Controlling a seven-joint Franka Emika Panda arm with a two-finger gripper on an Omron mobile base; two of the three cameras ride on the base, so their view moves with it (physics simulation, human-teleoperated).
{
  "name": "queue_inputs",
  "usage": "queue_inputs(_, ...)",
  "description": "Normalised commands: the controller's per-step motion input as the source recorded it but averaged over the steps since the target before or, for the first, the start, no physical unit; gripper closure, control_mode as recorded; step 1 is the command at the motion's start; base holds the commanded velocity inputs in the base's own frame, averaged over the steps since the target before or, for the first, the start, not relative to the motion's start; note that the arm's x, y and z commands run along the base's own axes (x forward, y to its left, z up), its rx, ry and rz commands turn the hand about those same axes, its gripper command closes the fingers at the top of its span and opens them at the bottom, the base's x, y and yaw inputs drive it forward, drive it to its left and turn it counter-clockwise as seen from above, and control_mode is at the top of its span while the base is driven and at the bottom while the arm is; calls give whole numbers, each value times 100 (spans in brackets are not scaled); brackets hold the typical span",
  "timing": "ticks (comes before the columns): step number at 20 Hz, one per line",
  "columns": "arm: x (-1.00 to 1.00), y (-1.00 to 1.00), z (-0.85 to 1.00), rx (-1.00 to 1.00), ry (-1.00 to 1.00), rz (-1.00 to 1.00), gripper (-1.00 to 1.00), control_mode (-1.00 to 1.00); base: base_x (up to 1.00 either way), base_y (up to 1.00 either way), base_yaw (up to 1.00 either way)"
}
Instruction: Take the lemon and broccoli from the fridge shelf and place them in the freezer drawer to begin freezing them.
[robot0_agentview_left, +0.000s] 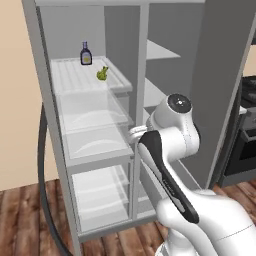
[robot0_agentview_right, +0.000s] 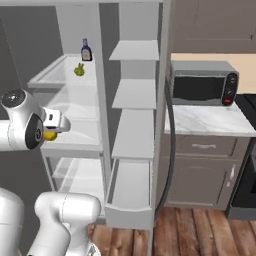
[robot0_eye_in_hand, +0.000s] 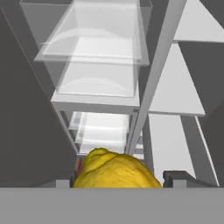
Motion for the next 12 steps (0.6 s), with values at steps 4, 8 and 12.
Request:
queue_inputs(4, 0, 0, 0, 0, 0, 0, 100, 100, -42, -12, -19)
queue_inputs(8, 0, 0, 0, 0, 0, 0, 100, 100, -14, -10, -15)
queue_inputs(12, 11, -56, -48, 6, 11, -8, 100, -100, 0, -11, -3)
